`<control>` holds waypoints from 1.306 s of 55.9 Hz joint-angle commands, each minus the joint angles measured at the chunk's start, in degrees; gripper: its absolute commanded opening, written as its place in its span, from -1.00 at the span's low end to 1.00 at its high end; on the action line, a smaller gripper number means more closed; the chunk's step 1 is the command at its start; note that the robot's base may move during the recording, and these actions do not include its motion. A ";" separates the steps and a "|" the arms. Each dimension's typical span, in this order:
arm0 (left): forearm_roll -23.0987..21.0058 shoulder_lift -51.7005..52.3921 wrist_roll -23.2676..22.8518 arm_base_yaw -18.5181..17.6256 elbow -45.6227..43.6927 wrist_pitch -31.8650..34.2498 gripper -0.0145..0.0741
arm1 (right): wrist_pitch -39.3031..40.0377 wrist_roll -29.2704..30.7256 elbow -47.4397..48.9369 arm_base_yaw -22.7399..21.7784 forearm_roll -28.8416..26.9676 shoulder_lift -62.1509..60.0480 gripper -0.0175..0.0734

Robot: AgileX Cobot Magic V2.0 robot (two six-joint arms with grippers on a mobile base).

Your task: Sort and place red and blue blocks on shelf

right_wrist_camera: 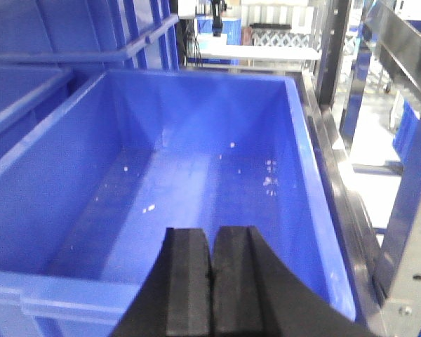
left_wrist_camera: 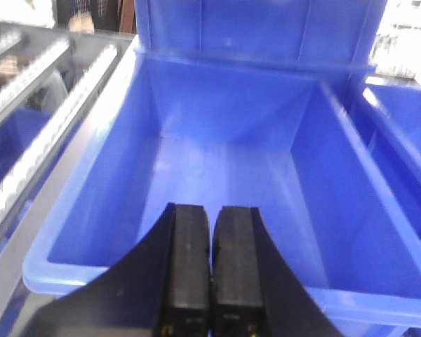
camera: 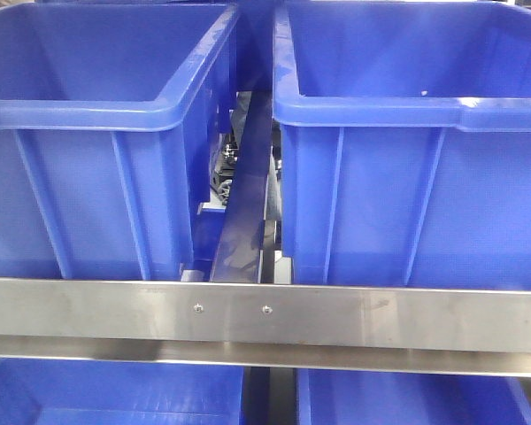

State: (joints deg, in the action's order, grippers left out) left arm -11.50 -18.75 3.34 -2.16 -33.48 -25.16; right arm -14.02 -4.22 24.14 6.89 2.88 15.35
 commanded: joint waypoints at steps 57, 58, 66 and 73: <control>-0.58 -0.54 -0.61 0.11 -1.63 4.45 -0.49 | 4.16 18.04 -7.27 -5.46 -10.80 -2.31 -0.50; -0.58 -0.54 -0.61 0.11 -1.63 4.45 -0.49 | 4.16 19.05 -7.72 -5.46 -11.60 -2.44 -0.50; -0.58 -0.54 -0.61 0.11 -1.63 4.45 -0.49 | 6.69 20.29 -13.07 -5.46 -14.93 -4.74 -0.50; -0.58 -0.54 -0.61 0.11 -1.63 4.45 -0.49 | 14.02 18.28 -17.94 -5.46 -14.10 -7.52 -0.50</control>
State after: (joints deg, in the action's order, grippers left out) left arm -11.50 -18.75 3.34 -2.05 -33.48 -25.30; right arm -9.45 14.60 6.57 1.82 -10.91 8.58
